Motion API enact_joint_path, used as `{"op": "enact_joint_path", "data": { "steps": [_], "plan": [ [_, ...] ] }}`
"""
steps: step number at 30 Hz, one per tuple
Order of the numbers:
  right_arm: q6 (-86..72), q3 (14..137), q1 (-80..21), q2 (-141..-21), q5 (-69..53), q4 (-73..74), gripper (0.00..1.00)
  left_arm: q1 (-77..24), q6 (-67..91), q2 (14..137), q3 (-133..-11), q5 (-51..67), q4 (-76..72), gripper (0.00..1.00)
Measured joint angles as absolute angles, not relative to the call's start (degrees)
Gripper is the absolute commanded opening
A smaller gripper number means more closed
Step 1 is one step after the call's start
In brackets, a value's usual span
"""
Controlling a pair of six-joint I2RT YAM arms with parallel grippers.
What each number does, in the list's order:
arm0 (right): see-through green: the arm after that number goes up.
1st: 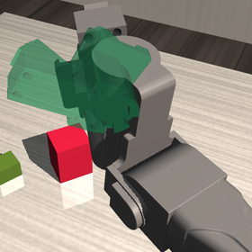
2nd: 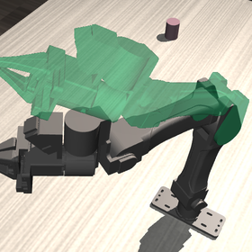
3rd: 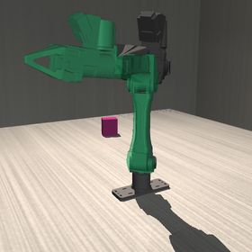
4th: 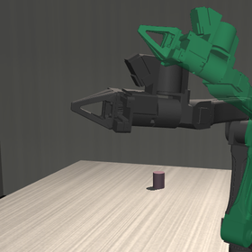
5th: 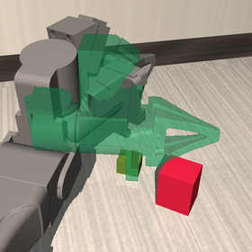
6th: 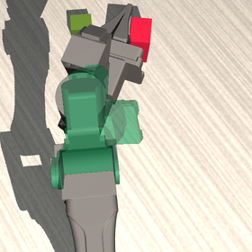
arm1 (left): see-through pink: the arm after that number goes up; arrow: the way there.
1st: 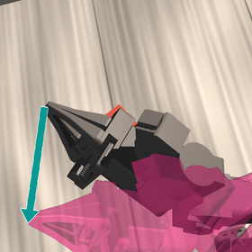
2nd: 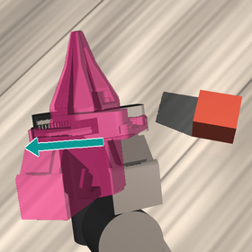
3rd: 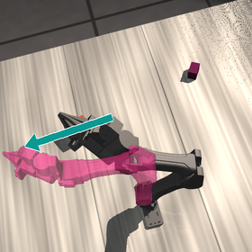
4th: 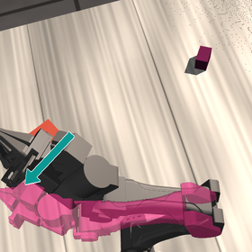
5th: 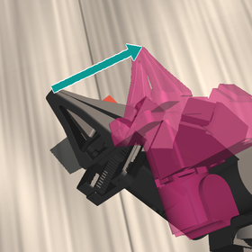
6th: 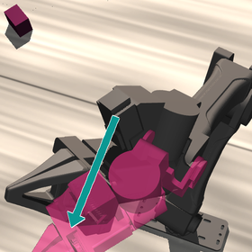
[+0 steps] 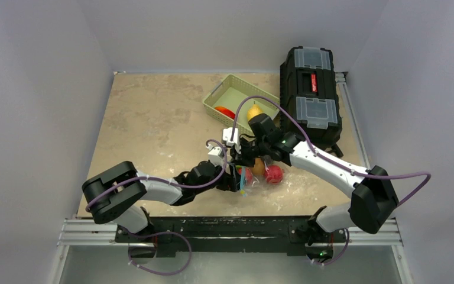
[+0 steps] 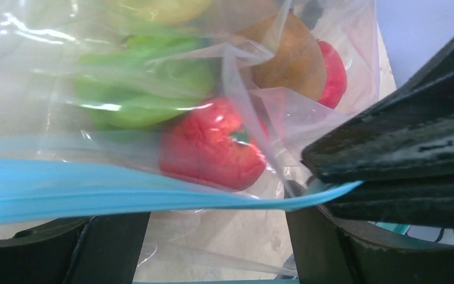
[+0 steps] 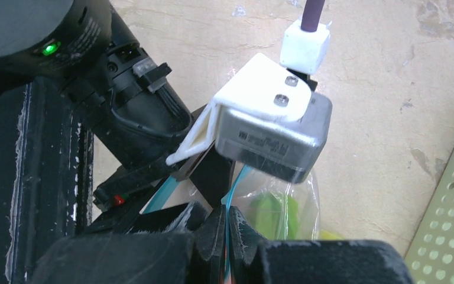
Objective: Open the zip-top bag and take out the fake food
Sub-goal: Pick up the fake fruit from the zipper food storage bag.
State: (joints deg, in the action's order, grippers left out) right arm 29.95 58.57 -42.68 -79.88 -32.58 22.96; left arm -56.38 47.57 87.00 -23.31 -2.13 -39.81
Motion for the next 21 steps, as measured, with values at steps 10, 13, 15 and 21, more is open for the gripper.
{"op": "enact_joint_path", "data": {
  "steps": [10, 13, 15, 21],
  "plan": [
    [29.3, 58.6, -42.9, -80.3, -34.1, 22.8, 0.0, -59.2, 39.8, 90.1, -24.4, -7.5, -43.6, 0.78],
    [29.2, 58.6, -43.0, -80.4, -34.3, 22.9, 0.0, -59.9, 37.2, 91.6, -24.5, -9.6, -46.4, 0.77],
    [29.2, 58.6, -43.0, -80.4, -34.3, 23.0, 0.0, -60.1, 36.1, 92.4, -24.5, -10.9, -47.7, 0.77],
    [29.2, 58.6, -42.7, -80.4, -34.0, 23.2, 0.0, -61.0, 33.5, 95.5, -24.5, -15.4, -52.9, 0.74]
  ]
}}
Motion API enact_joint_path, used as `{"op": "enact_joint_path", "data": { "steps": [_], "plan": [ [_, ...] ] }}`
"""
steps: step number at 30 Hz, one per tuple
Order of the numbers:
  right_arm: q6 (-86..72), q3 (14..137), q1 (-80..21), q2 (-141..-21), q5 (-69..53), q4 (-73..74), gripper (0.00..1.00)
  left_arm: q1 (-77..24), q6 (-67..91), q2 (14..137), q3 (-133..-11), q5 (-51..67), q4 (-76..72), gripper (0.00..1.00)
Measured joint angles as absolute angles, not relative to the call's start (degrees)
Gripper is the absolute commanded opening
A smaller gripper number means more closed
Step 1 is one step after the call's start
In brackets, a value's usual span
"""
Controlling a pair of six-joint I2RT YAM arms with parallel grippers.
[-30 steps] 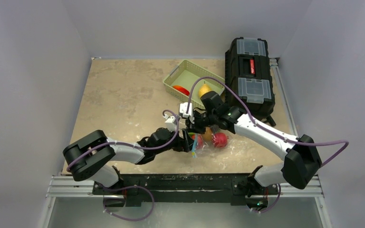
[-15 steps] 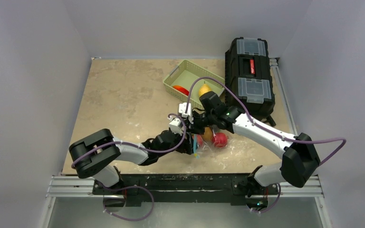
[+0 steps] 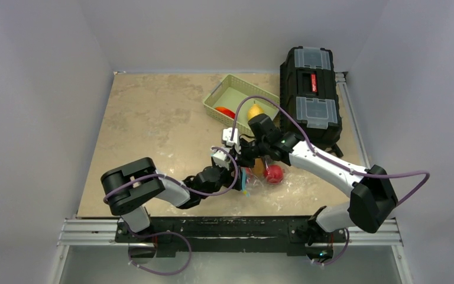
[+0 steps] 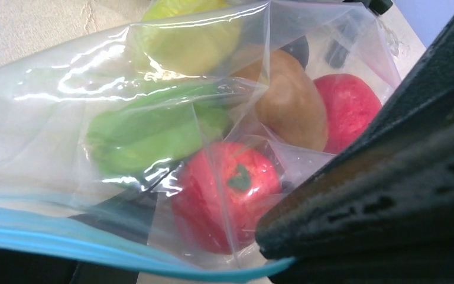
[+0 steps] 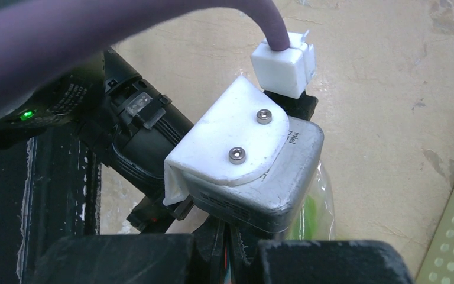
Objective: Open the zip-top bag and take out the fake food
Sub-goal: Pick up the fake fruit from the zipper food storage bag.
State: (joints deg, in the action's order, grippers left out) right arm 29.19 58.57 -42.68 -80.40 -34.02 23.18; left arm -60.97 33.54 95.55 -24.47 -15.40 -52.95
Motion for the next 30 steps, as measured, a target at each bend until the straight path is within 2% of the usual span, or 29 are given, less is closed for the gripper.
{"op": "enact_joint_path", "data": {
  "steps": [11, 17, 19, 30],
  "plan": [
    [29.2, 58.6, -42.0, -80.4, -33.1, 23.1, 0.0, -61.8, 33.1, 97.6, -25.4, -18.7, -54.5, 0.5],
    [29.2, 58.6, -42.1, -80.4, -33.2, 23.1, 0.0, -62.0, 32.5, 96.0, -25.1, -19.7, -52.4, 0.07],
    [29.2, 58.6, -42.3, -80.4, -33.6, 23.0, 0.0, -62.0, 31.7, 94.7, -24.7, -19.8, -51.2, 0.0],
    [29.2, 58.6, -42.8, -80.4, -34.2, 22.7, 0.0, -62.0, 28.9, 81.2, -20.9, -18.6, -45.3, 0.0]
  ]
}}
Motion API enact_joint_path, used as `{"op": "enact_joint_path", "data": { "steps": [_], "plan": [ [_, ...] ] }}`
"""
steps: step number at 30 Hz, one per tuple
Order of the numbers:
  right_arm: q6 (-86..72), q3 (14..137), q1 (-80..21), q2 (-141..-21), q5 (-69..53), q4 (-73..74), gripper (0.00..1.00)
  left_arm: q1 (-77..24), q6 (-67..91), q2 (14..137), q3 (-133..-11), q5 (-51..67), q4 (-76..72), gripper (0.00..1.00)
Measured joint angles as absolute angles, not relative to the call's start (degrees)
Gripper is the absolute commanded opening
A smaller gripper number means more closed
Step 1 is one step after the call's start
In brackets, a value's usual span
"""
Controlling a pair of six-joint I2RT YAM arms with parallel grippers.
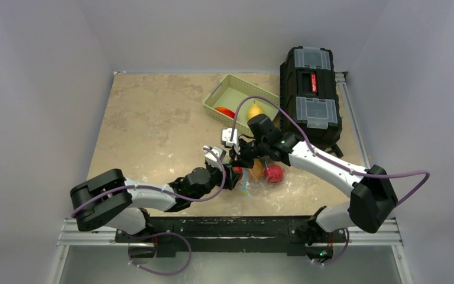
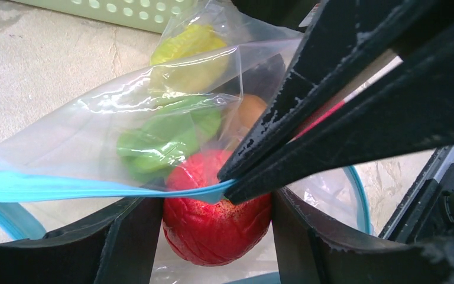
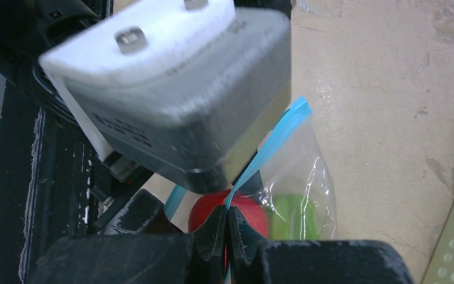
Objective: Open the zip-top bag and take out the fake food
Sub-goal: Pick up the fake fruit from the zipper food storage bag, then place the fake fruit in the bin.
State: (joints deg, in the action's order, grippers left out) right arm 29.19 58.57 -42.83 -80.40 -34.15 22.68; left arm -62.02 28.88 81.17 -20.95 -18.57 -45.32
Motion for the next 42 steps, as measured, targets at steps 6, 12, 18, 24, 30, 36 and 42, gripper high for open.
{"op": "enact_joint_path", "data": {
  "steps": [6, 12, 18, 24, 30, 36, 42],
  "plan": [
    [29.2, 58.6, -42.8, -80.4, -34.2, 22.7, 0.0, -62.0, 28.9, 77.5, -19.1, -17.6, -44.5, 0.0],
    [29.2, 58.6, -42.8, -80.4, -34.1, 22.7, 0.0, -62.0, 28.8, 72.1, -17.7, -16.6, -41.1, 0.0],
    [29.2, 58.6, -42.7, -80.4, -34.1, 22.7, 0.0, -62.0, 27.8, 65.0, -17.1, -15.0, -35.6, 0.0],
    [29.2, 58.6, -42.7, -80.4, -34.1, 22.6, 0.0, -62.0, 26.7, 57.3, -17.1, -13.9, -28.0, 0.0],
    [29.2, 58.6, -42.7, -80.4, -34.2, 22.6, 0.0, -62.0, 25.6, 48.2, -17.1, -14.1, -18.9, 0.0],
    [29.2, 58.6, -42.7, -80.4, -34.2, 22.6, 0.0, -61.5, 24.2, 41.5, -18.9, -15.5, -10.1, 0.0],
    [29.2, 58.6, -42.7, -80.4, -34.2, 22.6, 0.0, -57.4, 23.0, 40.6, -22.2, -15.0, -5.8, 0.0]
  ]
}}
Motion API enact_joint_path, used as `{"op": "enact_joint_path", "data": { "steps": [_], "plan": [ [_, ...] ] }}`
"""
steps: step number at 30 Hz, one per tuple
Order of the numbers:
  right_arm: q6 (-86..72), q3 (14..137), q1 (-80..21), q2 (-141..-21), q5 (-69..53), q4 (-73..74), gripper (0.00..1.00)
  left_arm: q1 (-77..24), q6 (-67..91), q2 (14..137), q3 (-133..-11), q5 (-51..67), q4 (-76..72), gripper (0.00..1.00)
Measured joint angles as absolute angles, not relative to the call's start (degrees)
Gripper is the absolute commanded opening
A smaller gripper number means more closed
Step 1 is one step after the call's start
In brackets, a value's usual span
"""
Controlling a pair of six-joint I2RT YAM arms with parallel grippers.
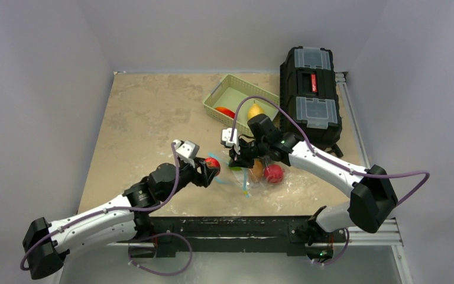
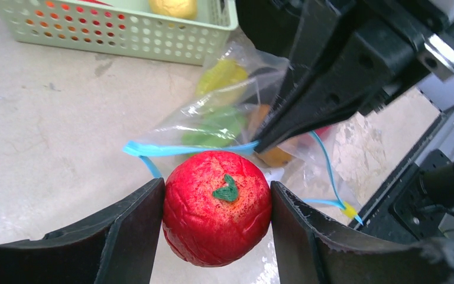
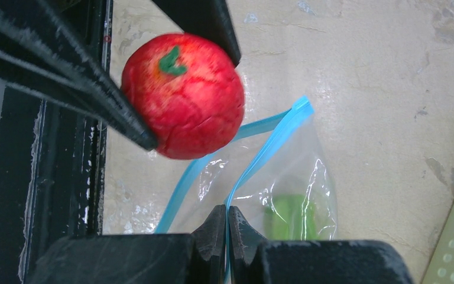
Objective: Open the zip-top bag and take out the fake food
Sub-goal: Place the fake fruit in the bin.
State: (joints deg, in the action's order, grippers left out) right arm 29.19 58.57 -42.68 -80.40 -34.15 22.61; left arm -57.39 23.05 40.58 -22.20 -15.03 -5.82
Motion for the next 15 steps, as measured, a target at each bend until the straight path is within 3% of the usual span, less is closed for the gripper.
{"op": "enact_joint_path", "data": {
  "steps": [15],
  "plan": [
    [29.2, 58.6, -42.7, -80.4, -34.2, 22.6, 0.0, -42.3, 26.0, 50.3, -33.1, -9.4, -7.2, 0.0]
  ]
}}
